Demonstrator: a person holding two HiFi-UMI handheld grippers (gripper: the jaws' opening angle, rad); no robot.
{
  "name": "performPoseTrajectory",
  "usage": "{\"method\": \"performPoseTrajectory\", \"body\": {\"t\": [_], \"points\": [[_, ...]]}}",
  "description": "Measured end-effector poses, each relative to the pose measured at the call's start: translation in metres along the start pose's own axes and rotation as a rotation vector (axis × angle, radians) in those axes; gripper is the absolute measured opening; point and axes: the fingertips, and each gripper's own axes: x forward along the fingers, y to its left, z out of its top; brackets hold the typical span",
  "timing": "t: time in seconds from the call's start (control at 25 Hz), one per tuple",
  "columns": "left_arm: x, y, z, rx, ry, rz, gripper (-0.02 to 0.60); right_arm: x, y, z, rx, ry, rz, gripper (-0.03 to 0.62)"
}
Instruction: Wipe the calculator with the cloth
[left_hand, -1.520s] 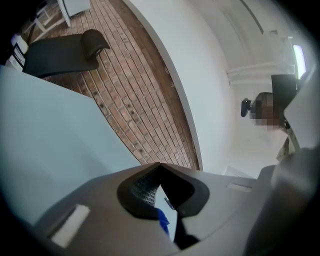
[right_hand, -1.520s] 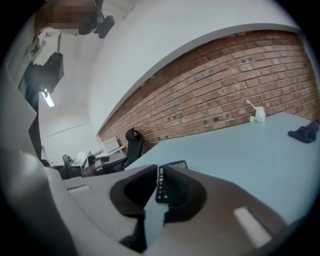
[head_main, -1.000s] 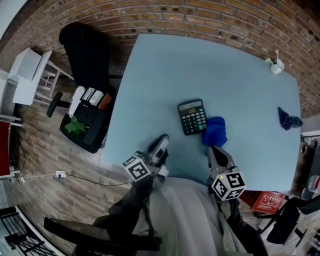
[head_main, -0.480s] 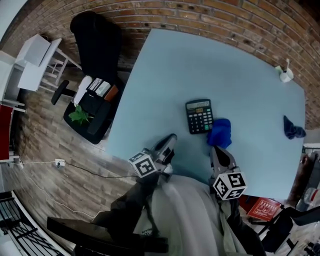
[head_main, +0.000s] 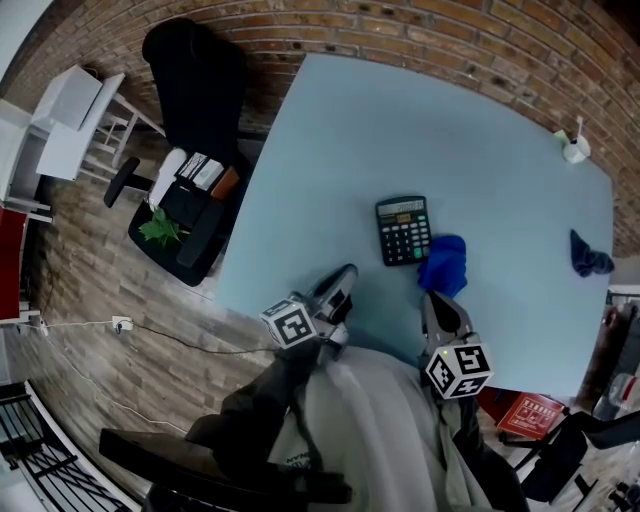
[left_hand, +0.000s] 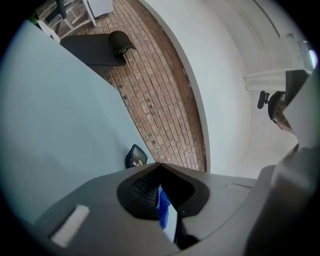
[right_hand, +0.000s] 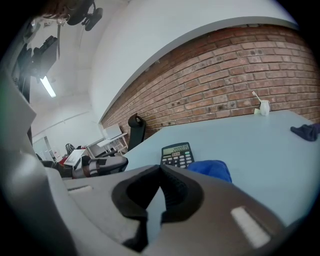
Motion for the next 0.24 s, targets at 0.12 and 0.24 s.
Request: {"method": "performPoseTrajectory", "body": {"t": [0.12, 0.24], "points": [[-0.0001, 0.0043, 0.0012, -0.006, -0.003, -0.007, -0.002, 0.0014, 0.0002, -0.0011, 0.001, -0.001, -0.005, 0.002], [-0.0012, 0.0096, 0.0051, -0.016, -0.006, -0.005, -0.002, 0.0059, 0.0027, -0.0028, -0.002, 0.000, -0.007, 0.003]]}}
